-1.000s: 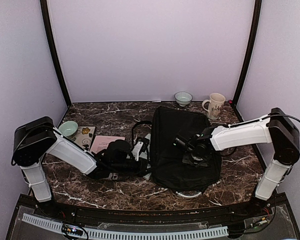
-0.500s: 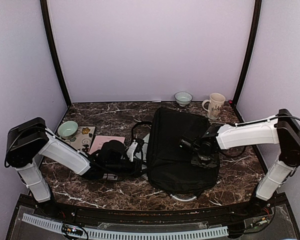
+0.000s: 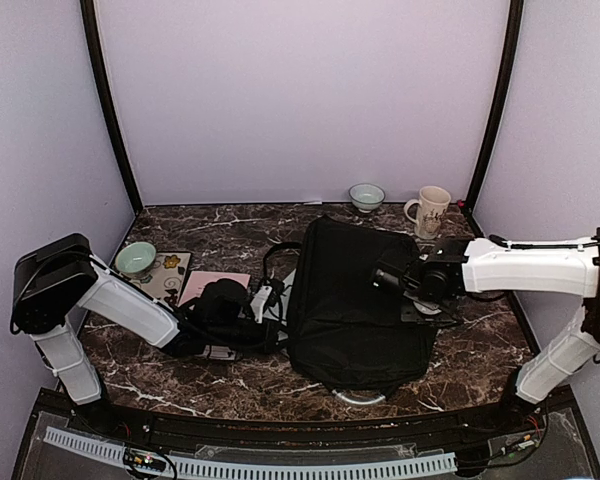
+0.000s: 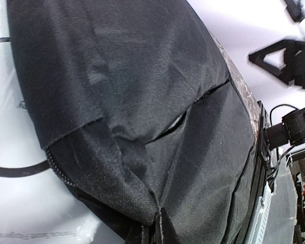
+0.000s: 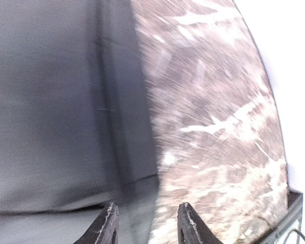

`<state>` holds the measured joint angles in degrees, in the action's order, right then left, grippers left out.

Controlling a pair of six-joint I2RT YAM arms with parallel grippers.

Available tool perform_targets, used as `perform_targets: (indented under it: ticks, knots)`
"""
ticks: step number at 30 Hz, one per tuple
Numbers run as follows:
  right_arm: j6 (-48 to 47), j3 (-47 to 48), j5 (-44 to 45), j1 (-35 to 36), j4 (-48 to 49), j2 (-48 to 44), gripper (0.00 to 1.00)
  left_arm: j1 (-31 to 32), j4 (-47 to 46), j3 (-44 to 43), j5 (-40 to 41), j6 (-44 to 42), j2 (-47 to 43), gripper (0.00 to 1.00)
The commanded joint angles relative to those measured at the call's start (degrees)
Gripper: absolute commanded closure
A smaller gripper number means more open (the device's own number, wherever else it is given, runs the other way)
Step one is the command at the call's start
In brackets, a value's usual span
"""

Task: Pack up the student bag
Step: Zip the upper front pocket of the student bag, then adjust the student bag at the center of the board.

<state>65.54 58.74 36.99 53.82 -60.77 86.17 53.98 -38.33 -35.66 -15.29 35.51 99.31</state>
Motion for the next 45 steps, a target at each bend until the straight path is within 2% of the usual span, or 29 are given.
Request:
perform_targets:
  ticks: [1, 7, 16, 22, 24, 25, 26, 31, 39, 45]
  knots:
    - [-3.24, 6.13, 2.88, 3.66, 1.34, -3.42, 0.58, 2.31, 6.27, -1.87, 0.63, -2.97, -0.25, 1.00]
    - [-2.61, 5.52, 5.75, 7.07, 4.26, -5.51, 0.53, 3.89, 7.05, -3.34, -2.13, -5.66, -0.96, 1.00]
    - [-2.48, 0.62, 8.11, 9.44, 7.78, -5.70, 0.44, 4.91, 13.04, -5.03, -0.45, -11.10, -3.41, 1.00]
    - [1.74, -4.19, 11.10, 9.63, 9.16, -8.19, 0.28, 4.89, 14.16, -5.24, 0.47, -11.68, -3.62, 1.00]
    - [1.75, -6.25, 13.04, 9.24, 11.66, -9.37, 0.12, 4.93, 14.11, -5.58, 0.02, -11.39, -3.08, 1.00]
    - [0.78, -6.92, 13.14, 8.55, 13.15, -9.84, 0.04, 4.91, 13.96, -5.64, -0.34, -11.19, -2.88, 1.00]
    - [-0.86, -7.37, 12.46, 7.25, 14.91, -10.36, 0.00, 4.91, 13.79, -5.54, -0.68, -10.97, -2.81, 1.00]
    - [-13.34, -9.66, 4.46, -3.06, 25.00, -13.30, 0.00, 4.91, 13.01, -5.12, -1.45, -10.36, -2.63, 1.00]
    - [-22.45, -13.57, -7.20, -20.00, 33.26, -17.69, 0.00, 4.91, 13.62, -4.95, 0.41, -10.36, -3.09, 1.00]
    - [-25.67, -17.62, -14.88, -25.90, 38.85, -16.22, 0.00, 4.91, 13.45, -5.14, 0.08, -10.29, -2.87, 1.00]
